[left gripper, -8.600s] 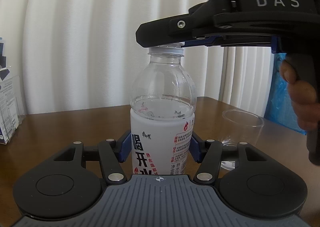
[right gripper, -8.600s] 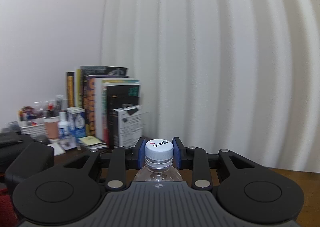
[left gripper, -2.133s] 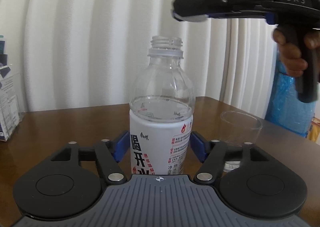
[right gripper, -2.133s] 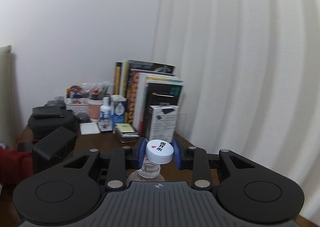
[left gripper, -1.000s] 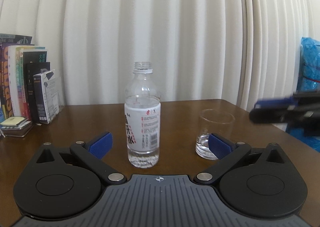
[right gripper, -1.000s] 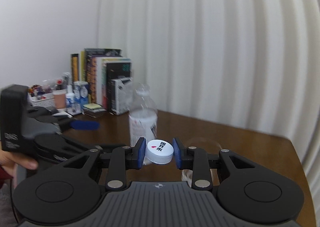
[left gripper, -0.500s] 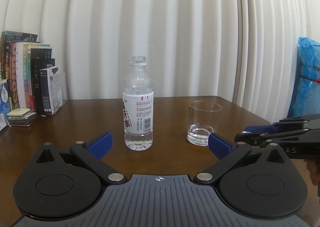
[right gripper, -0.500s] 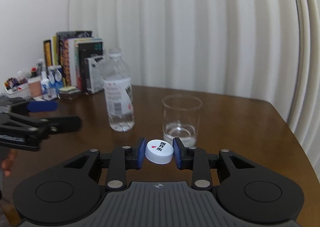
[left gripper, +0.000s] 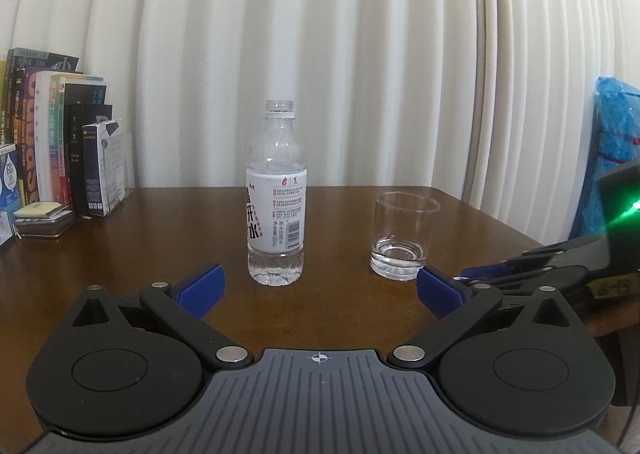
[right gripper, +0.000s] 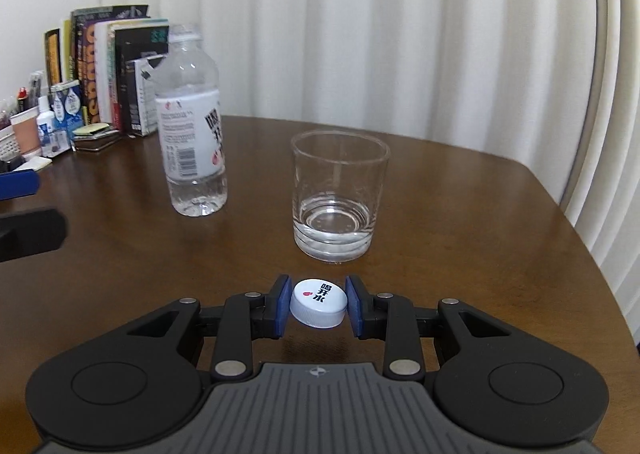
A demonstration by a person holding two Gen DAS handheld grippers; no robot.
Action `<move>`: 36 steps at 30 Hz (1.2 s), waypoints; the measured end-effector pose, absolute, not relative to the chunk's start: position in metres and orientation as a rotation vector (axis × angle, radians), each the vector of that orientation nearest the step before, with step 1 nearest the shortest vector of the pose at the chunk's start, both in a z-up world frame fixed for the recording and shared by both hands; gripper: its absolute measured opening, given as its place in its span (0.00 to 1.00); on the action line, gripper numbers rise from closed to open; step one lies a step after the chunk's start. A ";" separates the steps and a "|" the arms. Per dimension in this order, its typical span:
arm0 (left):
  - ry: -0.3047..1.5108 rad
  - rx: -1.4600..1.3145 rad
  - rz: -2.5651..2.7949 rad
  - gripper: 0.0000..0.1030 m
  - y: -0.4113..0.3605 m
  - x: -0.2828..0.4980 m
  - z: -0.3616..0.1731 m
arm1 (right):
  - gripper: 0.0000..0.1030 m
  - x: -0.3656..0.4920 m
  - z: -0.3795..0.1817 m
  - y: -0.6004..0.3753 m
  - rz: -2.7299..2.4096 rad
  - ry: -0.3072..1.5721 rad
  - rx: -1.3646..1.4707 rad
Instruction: Unscrew bottle cap and pour
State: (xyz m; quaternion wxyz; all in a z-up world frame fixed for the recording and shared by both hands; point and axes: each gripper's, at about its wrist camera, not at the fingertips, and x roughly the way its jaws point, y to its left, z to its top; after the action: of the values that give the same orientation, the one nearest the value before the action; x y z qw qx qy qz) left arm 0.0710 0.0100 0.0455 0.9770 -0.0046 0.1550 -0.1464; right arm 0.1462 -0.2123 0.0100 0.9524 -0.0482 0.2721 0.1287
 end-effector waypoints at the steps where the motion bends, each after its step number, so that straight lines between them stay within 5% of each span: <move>1: 0.312 -0.010 -0.295 1.00 0.010 0.071 0.046 | 0.31 0.149 0.009 -0.213 0.263 0.563 -0.099; 20: 0.319 -0.016 -0.292 1.00 0.012 0.074 0.046 | 0.32 0.158 0.001 -0.212 0.247 0.604 -0.089; 36: 0.325 -0.003 -0.283 1.00 0.009 0.069 0.044 | 0.56 0.142 0.011 -0.209 0.208 0.544 -0.115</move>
State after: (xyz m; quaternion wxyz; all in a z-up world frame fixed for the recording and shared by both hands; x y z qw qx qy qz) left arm 0.0686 0.0090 0.0442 0.9769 -0.0014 0.1612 -0.1402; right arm 0.1424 -0.2091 0.0108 0.9562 -0.0569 0.2681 0.1027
